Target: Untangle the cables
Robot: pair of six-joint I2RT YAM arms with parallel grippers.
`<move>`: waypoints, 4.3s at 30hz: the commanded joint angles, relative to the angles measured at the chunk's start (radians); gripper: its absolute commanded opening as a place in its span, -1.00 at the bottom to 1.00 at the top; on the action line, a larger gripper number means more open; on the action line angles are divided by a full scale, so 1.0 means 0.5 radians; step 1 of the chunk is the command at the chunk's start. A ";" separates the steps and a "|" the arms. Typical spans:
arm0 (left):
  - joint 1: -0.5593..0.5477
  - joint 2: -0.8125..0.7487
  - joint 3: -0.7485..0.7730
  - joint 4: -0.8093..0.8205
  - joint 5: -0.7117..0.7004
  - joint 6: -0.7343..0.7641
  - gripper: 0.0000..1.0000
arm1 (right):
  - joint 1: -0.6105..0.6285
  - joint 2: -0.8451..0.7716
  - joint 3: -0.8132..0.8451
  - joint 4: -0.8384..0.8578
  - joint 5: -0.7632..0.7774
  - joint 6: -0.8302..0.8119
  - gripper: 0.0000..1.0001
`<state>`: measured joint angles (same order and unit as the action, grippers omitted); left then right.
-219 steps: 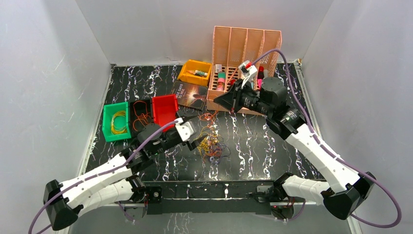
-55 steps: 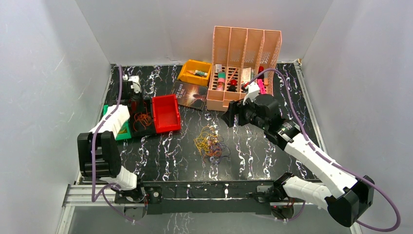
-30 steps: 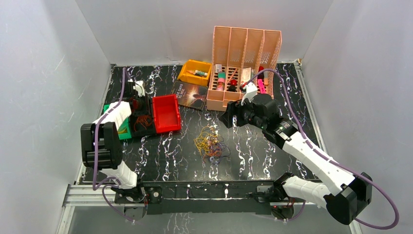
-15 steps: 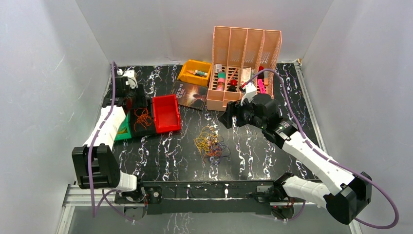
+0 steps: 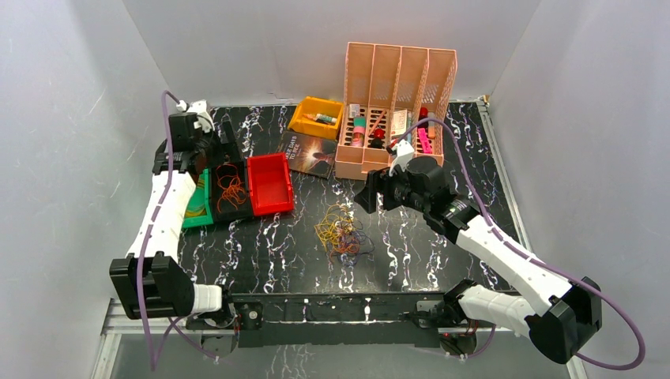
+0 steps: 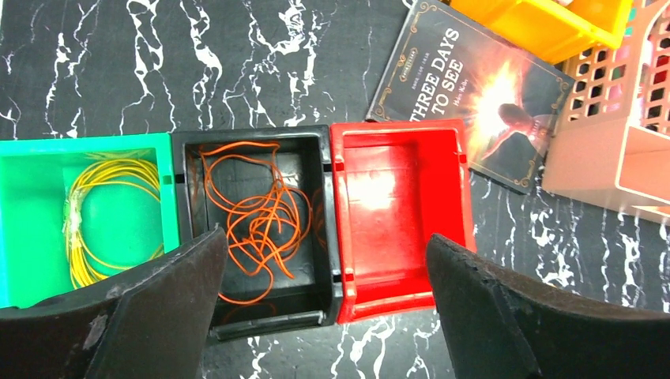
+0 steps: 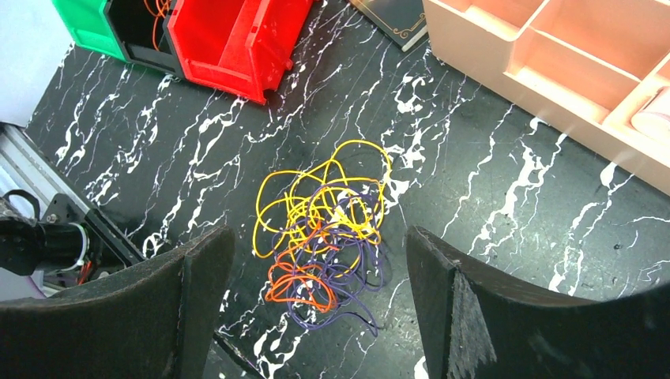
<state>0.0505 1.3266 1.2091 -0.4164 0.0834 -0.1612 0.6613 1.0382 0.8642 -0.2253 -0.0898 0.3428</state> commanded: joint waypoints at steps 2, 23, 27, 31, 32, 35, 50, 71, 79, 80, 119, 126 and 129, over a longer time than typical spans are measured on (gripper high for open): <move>0.009 -0.049 0.214 -0.324 0.116 -0.089 0.97 | 0.002 -0.005 -0.038 0.105 -0.032 0.043 0.75; 0.009 0.227 0.349 -0.756 -0.003 -0.479 0.97 | 0.001 0.050 -0.111 0.125 0.030 0.060 0.76; 0.009 0.230 0.384 -0.735 0.058 -0.379 0.97 | 0.001 0.048 -0.120 0.122 0.034 0.063 0.76; 0.009 0.196 0.377 -0.690 0.124 -0.298 0.97 | 0.002 0.038 -0.125 0.118 0.046 0.061 0.76; 0.009 0.178 0.371 -0.685 0.151 -0.280 0.97 | 0.001 0.031 -0.125 0.115 0.050 0.059 0.76; 0.008 0.095 0.298 -0.597 0.284 -0.228 0.97 | 0.003 0.014 -0.127 0.099 0.081 0.056 0.77; -0.597 -0.079 0.135 -0.343 0.360 -0.312 0.97 | 0.001 0.012 -0.161 0.134 0.082 0.102 0.76; -1.722 -0.033 -0.385 0.190 -0.082 -0.814 0.53 | 0.001 -0.280 -0.352 0.224 0.528 0.277 0.74; -1.810 0.064 -0.626 0.562 -0.008 -0.961 0.09 | 0.001 -0.261 -0.346 0.230 0.544 0.259 0.74; -1.825 0.099 -0.610 0.565 -0.008 -0.960 0.04 | 0.001 -0.251 -0.345 0.232 0.538 0.257 0.74; -1.896 0.204 -0.384 0.354 -0.202 -0.843 -1.00 | 0.000 -0.243 -0.345 0.223 0.525 0.291 0.75; -1.898 0.033 -0.198 0.271 -0.184 -0.756 -1.00 | 0.001 -0.404 -0.474 0.460 0.420 0.289 0.78; -1.898 -0.020 -0.143 0.253 -0.176 -0.684 -1.00 | 0.001 -0.469 -0.557 0.625 0.290 0.238 0.81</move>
<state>-0.8925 1.3991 1.0752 -0.2554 -0.0002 -0.5598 0.6613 0.8543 0.6220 -0.0875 0.1307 0.4862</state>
